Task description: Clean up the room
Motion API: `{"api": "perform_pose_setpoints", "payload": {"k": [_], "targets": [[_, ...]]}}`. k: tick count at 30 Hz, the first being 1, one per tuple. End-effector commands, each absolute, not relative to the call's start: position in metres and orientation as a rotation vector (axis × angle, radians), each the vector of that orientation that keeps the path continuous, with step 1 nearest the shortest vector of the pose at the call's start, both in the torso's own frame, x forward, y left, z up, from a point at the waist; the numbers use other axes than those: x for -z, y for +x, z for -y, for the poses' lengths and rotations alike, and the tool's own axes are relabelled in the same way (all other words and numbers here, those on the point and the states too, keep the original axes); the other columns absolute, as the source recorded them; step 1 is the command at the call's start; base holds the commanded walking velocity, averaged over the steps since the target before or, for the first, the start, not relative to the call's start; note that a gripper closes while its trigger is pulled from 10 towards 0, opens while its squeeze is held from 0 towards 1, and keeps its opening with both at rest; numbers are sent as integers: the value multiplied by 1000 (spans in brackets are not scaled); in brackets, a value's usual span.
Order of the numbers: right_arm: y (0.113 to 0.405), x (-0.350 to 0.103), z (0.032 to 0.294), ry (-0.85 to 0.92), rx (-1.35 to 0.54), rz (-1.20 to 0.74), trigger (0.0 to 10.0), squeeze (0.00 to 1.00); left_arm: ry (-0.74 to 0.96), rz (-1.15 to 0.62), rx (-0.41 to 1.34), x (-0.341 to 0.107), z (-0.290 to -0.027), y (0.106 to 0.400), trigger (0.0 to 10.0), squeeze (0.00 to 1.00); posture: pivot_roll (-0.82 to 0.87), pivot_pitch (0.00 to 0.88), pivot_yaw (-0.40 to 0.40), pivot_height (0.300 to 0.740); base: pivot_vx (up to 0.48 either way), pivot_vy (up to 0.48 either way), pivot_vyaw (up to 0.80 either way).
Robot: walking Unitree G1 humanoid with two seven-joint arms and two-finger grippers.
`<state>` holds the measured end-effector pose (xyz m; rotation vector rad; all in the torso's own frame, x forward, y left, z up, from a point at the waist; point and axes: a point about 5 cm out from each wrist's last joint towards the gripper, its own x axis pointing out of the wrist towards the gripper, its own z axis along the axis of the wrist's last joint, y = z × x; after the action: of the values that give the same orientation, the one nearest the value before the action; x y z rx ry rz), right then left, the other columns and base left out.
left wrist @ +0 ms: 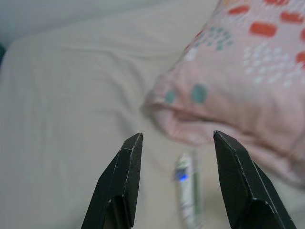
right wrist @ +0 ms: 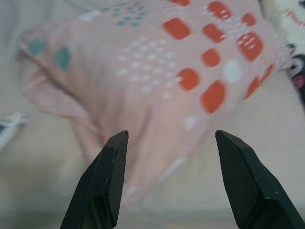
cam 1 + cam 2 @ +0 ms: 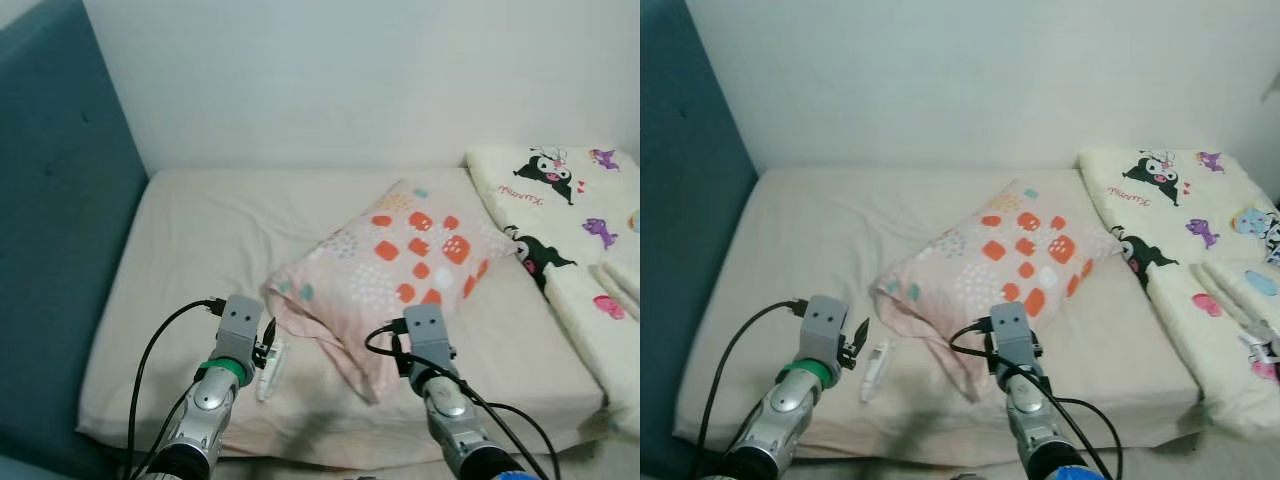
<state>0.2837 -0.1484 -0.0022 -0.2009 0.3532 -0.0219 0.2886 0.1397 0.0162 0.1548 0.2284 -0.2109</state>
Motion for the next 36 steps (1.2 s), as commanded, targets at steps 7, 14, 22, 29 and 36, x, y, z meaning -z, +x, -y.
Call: {"api": "perform_pose_setpoints", "payload": {"k": [7, 14, 22, 29, 36], "targets": [[280, 7, 149, -199, 27, -378, 10000, 0, 153, -231, 215, -16, -139, 288, 10000, 0, 3, 19, -14, 740, 0, 386, 0], [280, 7, 150, -200, 28, -379, 10000, 0, 143, -206, 225, -18, -137, 288, 10000, 0, 2, 17, -14, 740, 0, -411, 0], [281, 6, 150, -202, 29, -378, 10000, 0, 105, -201, 216, -19, -136, 289, 10000, 0, 2, 17, -16, 740, 0, -355, 0], [281, 5, 149, -197, 18, -371, 10000, 0, 119, -209, 217, -19, -136, 289, 10000, 0, 1, 16, -15, 740, 0, 0, 0], [281, 6, 149, -198, 18, -384, 10000, 0, 183, -254, 201, -12, -138, 287, 10000, 0, 0, 15, -15, 740, 0, 0, 0]]}}
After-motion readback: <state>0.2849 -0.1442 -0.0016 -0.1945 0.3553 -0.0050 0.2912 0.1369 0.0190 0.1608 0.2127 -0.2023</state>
